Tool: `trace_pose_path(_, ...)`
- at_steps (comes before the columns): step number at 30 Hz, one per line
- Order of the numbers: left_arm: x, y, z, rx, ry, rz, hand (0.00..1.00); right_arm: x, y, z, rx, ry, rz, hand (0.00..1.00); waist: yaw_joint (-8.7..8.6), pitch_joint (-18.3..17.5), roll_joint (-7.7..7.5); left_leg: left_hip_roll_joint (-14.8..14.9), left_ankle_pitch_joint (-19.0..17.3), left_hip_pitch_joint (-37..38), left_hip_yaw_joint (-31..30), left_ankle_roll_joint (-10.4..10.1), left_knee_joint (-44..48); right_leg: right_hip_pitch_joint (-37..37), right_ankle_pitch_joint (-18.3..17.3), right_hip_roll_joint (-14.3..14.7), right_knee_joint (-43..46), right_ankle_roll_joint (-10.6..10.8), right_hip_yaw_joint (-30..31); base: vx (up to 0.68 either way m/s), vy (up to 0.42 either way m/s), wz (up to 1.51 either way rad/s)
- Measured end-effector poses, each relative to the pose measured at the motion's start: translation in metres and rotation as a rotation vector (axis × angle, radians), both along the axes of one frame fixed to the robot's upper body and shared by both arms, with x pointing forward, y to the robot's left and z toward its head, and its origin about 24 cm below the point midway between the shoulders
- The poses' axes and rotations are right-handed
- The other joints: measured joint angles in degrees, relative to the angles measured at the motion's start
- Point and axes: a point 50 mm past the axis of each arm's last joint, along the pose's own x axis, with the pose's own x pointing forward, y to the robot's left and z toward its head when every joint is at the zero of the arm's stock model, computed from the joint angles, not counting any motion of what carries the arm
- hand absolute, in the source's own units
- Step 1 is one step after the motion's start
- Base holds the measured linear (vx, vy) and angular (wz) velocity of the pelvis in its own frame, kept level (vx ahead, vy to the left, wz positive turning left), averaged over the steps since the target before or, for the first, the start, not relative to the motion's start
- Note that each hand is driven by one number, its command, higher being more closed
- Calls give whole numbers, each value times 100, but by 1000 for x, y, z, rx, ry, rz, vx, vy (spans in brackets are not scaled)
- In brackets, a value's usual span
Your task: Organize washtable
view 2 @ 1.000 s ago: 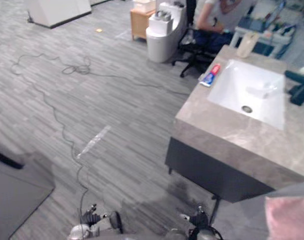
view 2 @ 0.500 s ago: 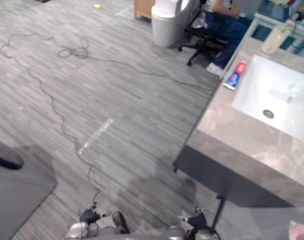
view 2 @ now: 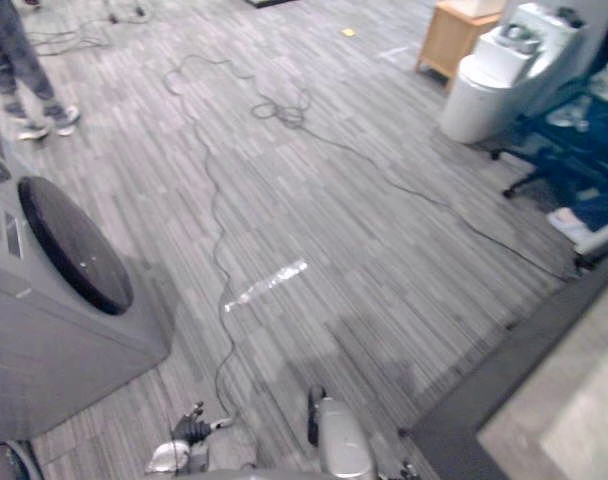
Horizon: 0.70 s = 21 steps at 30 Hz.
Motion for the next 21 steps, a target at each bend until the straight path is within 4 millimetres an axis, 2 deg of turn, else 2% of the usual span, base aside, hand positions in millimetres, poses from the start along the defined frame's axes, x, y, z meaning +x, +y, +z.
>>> trace_pose_path(1, 5, 1, 3, -4, -27, 30, 0, 7, -4, 3, -16, -28, 8, 0, 77, 13, 59, 395, 61, -491, 167, -120, 1564, 418, -111, 263, -145, -165, 17, 717, -191, -38)
trace_pose_path(2, 5, 2, 5, -2, -46, 39, 0, 17, -5, 6, -27, -65, 16, 0, 163, 13, 69, 742, 37, -706, 292, -121, 2574, 832, -244, 509, -254, -302, 158, 797, -158, -97)
trace_pose_path(3, 7, 4, 7, 2, -62, 41, 0, 28, -2, 10, -32, -106, 33, 0, 285, -1, 9, 904, 33, -854, 483, -118, 2989, 1139, -366, 614, -295, -375, 386, 551, -79, -97)
trace_pose_path(4, 7, 4, 8, 3, -65, 41, 0, 31, -1, 10, -31, -113, 40, 0, 298, -12, -10, 925, 32, -903, 533, -115, 3020, 1208, -385, 628, -324, -389, 443, 407, -26, -98)
trace_pose_path(5, 10, 3, 9, 2, -76, 37, 0, 43, 3, 13, -26, -152, 58, 0, 314, -58, -80, 980, 1, -1154, 733, -65, 2943, 1490, -399, 650, -541, -408, 692, 521, 36, -105)
trace_pose_path(6, 16, 0, 11, -6, -92, 38, 0, 54, 7, 16, -13, -191, 56, 0, 377, -61, -127, 944, -39, -1405, 892, 4, 2463, 1725, -393, 619, -709, -399, 1104, 608, 73, -119)
trace_pose_path(7, 17, 0, 11, -10, -98, 41, 0, 58, 8, 17, -10, -200, 54, 0, 381, -57, -131, 860, -45, -1501, 869, 15, 2189, 1823, -393, 609, -764, -399, 1322, 567, 187, -114)
trace_pose_path(8, 18, -1, 12, -13, -103, 42, 0, 61, 10, 18, -5, -209, 55, 0, 391, -37, -190, 689, -45, -1689, 589, 24, 1766, 1945, -394, 553, -864, -399, 1600, 336, 198, -97)
trace_pose_path(9, 21, -1, 13, -14, -113, 42, 0, 64, 11, 18, -4, -217, 52, 0, 430, -45, -177, 491, -30, -1870, 197, -4, 1308, 2031, -394, 489, -914, -398, 1864, 400, 303, -152)
trace_pose_path(10, 23, -3, 14, -19, -125, 43, 0, 65, 12, 17, 3, -212, 39, 0, 531, -73, -162, 242, 98, -1882, -376, -161, 413, 2052, -459, 413, -912, -282, 2269, 310, 279, -161)
trace_pose_path(11, 22, -3, 13, -24, -126, 53, 0, 64, 11, 16, 1, -204, 41, 0, 581, -101, -118, 190, 212, -1874, -643, -299, -51, 2052, -529, 400, -938, -158, 2457, 368, 384, -199)
trace_pose_path(12, 16, -4, 11, -31, -107, 63, 0, 62, 10, 15, 1, -197, 45, 0, 598, -180, 28, 272, 815, -1938, -788, -171, -330, 2075, -813, 402, -931, 142, 2773, 396, 468, -178)
trace_pose_path(13, 14, -2, 9, -32, -92, 69, 0, 64, 13, 15, 12, -196, 36, 0, 576, -256, 36, 278, 994, -1916, -630, -41, -112, 2109, -950, 318, -855, 266, 3053, 479, 547, -181)
trace_pose_path(14, 14, 3, 9, -19, -89, 74, 0, 64, 18, 15, 21, -200, 31, 0, 474, -342, -89, 237, 880, -1803, -254, 57, -158, 1887, -868, 167, -556, 382, 3162, 463, 546, -155)
trace_pose_path(15, 14, 5, 9, -16, -86, 76, 0, 63, 22, 14, 32, -191, 37, 0, 526, -407, -221, 207, 818, -1617, 132, 139, -271, 1554, -772, 111, -58, 537, 3181, 345, 396, -126)
trace_pose_path(16, 13, 6, 8, -14, -80, 75, 0, 62, 25, 13, 39, -184, 38, 0, 565, -417, -285, 187, 818, -1471, 322, 153, -375, 1409, -705, 80, 224, 623, 3160, 295, 364, -125)
trace_pose_path(17, 7, 7, 5, -13, -54, 73, 0, 63, 30, 12, 51, -184, 37, 0, 564, -389, -285, 158, 784, -1118, 601, 219, -652, 1163, -461, 32, 755, 815, 2869, 218, 256, -88)
trace_pose_path(18, 6, 7, 4, -11, -45, 67, 0, 63, 30, 12, 54, -189, 29, 0, 547, -356, -247, 162, 762, -897, 692, 258, -827, 1031, -430, -56, 980, 834, 2562, 243, 280, -101)
trace_pose_path(20, 4, 9, 3, -5, -27, 59, 0, 63, 31, 11, 50, -180, 48, 0, 537, -354, -229, 169, 743, -143, 1129, 286, -1439, 713, -769, -275, 1428, 570, 1076, 224, 229, -82)
trace_pose_path(21, 6, 9, 3, -4, -28, 57, 0, 64, 31, 11, 47, -183, 51, 0, 537, -354, -227, 169, 738, -27, 1219, 291, -1582, 603, -846, -270, 1444, 501, 780, 210, 144, -69)
